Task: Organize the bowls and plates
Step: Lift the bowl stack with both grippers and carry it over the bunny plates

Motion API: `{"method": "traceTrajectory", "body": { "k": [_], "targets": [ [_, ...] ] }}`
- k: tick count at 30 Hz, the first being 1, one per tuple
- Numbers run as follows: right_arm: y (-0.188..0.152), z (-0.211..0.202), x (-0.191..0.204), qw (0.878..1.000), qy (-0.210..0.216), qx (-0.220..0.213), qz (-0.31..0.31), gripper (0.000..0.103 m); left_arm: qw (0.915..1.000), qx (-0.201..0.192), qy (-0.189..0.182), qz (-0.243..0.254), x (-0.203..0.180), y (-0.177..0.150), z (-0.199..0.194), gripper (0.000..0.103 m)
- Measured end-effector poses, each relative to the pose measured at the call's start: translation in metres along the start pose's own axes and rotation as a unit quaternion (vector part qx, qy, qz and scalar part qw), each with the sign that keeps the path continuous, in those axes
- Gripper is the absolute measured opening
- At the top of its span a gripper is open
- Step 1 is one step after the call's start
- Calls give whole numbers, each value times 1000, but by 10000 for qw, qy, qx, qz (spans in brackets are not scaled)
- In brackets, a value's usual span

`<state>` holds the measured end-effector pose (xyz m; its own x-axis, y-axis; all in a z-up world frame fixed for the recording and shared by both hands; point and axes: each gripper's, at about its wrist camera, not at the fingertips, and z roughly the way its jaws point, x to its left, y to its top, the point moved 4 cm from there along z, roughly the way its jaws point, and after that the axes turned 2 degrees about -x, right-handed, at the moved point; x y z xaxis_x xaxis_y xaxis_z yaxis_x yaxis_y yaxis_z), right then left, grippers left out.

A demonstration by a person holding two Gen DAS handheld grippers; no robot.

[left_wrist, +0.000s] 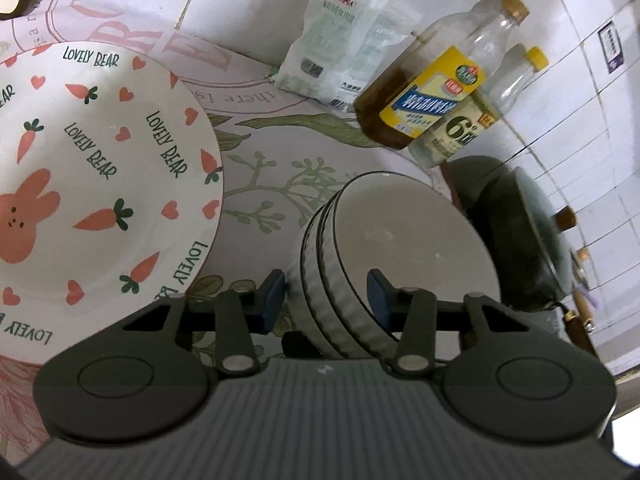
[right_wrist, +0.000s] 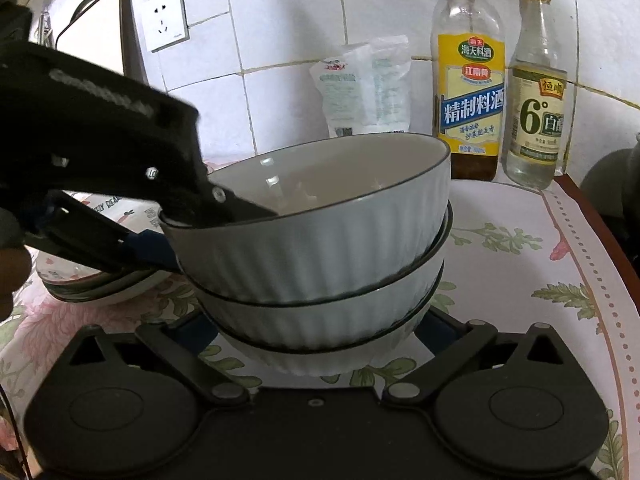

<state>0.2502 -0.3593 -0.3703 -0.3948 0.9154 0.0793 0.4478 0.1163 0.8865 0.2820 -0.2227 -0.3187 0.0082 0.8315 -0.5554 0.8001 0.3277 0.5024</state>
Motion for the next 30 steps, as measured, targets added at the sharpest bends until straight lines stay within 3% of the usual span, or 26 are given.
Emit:
{"method": "traceTrajectory", "body": {
  "k": [8, 20, 30],
  "targets": [
    [-1, -1, 1, 10000, 18, -27, 26, 103, 9992, 13, 226, 338, -8, -2, 2, 40],
    [-4, -9, 4, 10000, -44, -70, -42, 103, 9986, 69, 244, 457, -10, -8, -2, 40],
    [-1, -31, 18, 9998, -47, -135, -110, 103, 9979, 16, 258, 601, -18, -20, -31, 40]
  ]
}}
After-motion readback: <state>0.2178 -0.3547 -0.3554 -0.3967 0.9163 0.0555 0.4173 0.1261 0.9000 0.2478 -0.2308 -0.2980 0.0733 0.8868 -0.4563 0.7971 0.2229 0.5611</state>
